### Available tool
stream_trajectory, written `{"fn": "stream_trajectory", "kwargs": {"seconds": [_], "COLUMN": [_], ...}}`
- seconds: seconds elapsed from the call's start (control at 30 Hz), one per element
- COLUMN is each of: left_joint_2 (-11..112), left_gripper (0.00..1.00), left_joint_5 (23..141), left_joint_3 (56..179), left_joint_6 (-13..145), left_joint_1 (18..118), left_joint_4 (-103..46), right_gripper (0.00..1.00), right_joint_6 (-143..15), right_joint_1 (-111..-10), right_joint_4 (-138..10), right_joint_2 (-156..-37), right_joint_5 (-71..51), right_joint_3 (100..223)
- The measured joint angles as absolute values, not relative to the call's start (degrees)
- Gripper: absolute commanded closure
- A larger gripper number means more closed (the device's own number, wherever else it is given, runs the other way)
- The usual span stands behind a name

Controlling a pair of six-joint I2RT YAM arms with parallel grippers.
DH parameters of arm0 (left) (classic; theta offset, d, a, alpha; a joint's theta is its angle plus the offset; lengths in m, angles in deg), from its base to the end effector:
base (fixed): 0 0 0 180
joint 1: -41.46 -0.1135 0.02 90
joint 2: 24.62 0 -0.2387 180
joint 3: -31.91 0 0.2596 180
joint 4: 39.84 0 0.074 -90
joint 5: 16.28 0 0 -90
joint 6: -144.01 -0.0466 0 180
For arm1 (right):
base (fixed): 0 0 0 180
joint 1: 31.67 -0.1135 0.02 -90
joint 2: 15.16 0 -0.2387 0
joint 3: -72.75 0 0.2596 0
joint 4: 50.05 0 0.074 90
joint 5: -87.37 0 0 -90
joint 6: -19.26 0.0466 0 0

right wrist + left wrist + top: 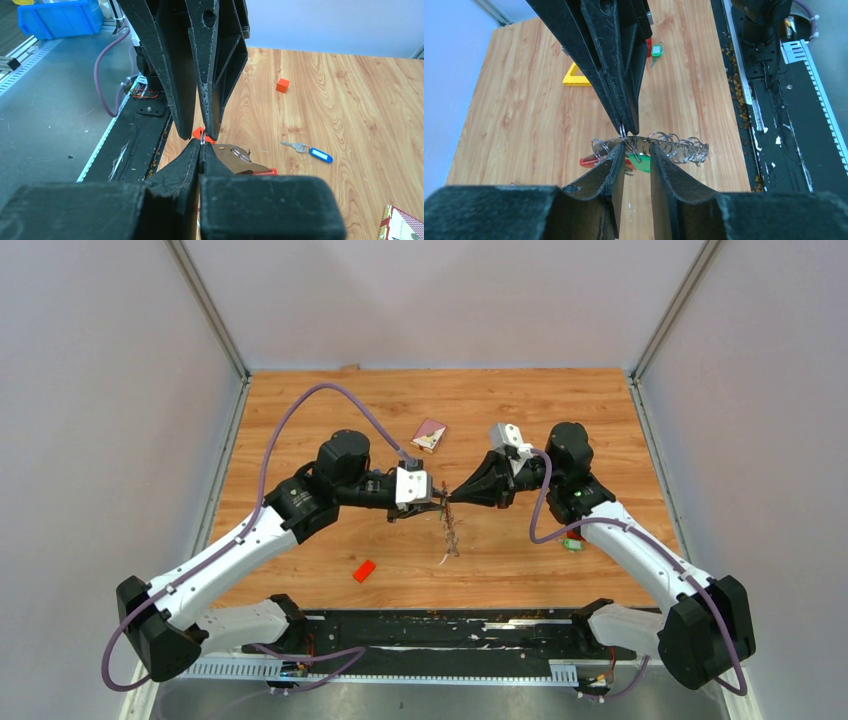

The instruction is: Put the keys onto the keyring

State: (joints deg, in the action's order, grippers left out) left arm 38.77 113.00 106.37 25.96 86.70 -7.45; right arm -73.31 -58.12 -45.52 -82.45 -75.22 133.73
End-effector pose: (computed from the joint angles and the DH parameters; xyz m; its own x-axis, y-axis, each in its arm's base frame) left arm 0.1694 -0.2128 0.3367 0.2278 0.2872 -0.9304 0.9720 -0.0100 0.2349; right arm 0.2253 0.1618 0.3024 0.0165 -0.0068 -0.9998 -0.9874 -0.1574 -0.0152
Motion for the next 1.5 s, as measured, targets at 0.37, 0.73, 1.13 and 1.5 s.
{"fn": "stream_trajectory", "kwargs": {"seconds": [0.37,0.73,1.13,1.5], "left_joint_2": [39.3,40.3,51.0,55.8], "left_gripper": [0.8,1.0,1.0,1.0], "left_joint_5": [113.3,112.7,98.6,85.6], "left_joint_3": [104.9,104.9,123.7,136.8], "left_joint_6": [28.7,31.0,29.1,28.7], "left_joint_1": [86.7,86.3,88.4,95.5], "left_joint_4": [-11.2,-12.5,11.1,28.2], "right_gripper": [1.0,1.0,0.53,0.59], "right_joint_6": [-73.1,-73.2,-85.9,-84.0], "right_joint_1": [-58.1,-58.1,-58.1,-58.1], "right_joint_4": [-45.5,-45.6,-58.2,-56.0], "right_joint_2": [-82.5,-82.5,-79.3,-79.9], "right_joint_5": [-75.2,-75.2,-68.2,-66.1], "right_joint_3": [133.7,133.7,134.6,134.8]}}
